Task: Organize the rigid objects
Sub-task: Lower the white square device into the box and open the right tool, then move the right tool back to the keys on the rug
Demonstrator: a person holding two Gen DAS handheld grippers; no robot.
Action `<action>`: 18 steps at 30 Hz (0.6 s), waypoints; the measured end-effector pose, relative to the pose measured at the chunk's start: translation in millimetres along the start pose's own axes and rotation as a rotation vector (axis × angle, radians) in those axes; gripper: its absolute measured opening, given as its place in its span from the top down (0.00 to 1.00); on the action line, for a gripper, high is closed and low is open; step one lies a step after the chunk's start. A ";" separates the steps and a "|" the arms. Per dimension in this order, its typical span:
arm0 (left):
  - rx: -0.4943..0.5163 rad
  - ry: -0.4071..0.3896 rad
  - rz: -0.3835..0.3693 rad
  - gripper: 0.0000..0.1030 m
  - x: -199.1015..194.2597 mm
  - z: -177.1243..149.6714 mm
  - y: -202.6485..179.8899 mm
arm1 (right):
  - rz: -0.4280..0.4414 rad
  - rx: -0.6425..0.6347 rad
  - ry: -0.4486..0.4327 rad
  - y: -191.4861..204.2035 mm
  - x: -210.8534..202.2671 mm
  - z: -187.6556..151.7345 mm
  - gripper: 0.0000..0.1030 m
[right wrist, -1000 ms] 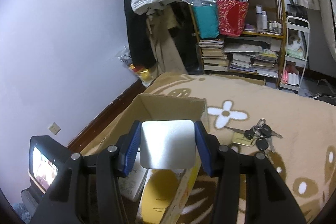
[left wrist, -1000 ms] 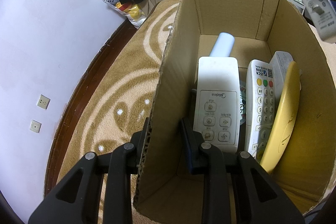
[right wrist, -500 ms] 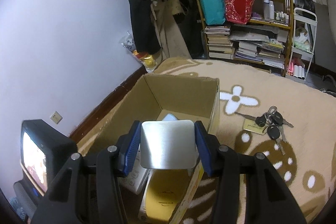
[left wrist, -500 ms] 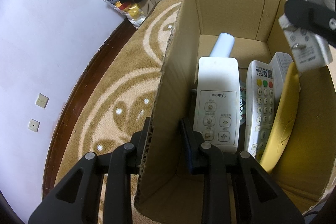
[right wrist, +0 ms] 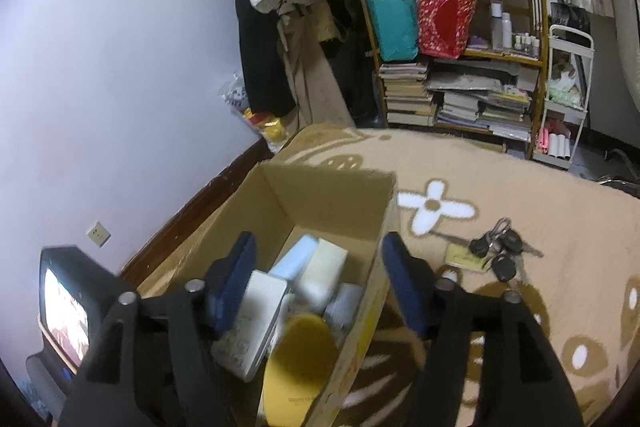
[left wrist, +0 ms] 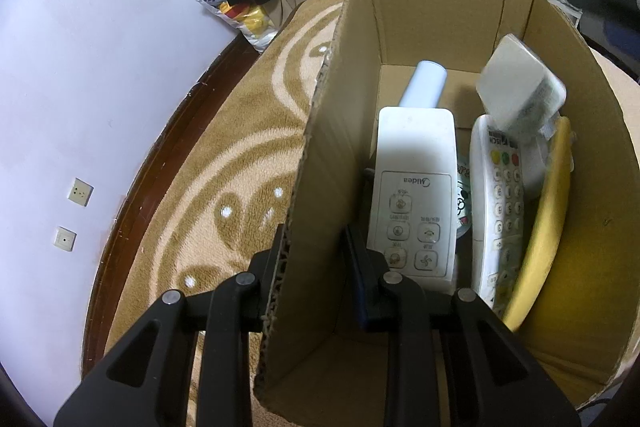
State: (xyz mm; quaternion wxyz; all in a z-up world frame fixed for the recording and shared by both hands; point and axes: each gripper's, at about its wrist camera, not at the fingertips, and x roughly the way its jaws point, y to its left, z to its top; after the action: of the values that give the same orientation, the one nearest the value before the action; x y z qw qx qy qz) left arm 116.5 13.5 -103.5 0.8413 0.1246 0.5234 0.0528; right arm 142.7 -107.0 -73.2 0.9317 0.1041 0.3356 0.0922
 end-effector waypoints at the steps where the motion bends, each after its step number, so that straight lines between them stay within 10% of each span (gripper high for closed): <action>1: 0.000 0.000 -0.001 0.75 0.1 0.3 0.2 | -0.004 0.002 -0.009 -1.9 -1.2 2.8 0.23; 7: 0.001 0.003 0.003 0.75 1.2 0.8 0.1 | -0.037 0.075 -0.023 -24.4 -5.9 10.3 0.01; 18: 0.005 0.008 0.009 0.74 4.1 2.1 -2.4 | -0.172 0.065 -0.022 -69.3 19.6 27.4 0.00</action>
State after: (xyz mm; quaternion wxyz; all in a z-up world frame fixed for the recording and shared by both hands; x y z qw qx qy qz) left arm 120.2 11.8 -106.8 0.8386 0.1290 0.5262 0.0558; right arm 182.3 -172.6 -82.1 0.9360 0.1058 0.3357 -0.0003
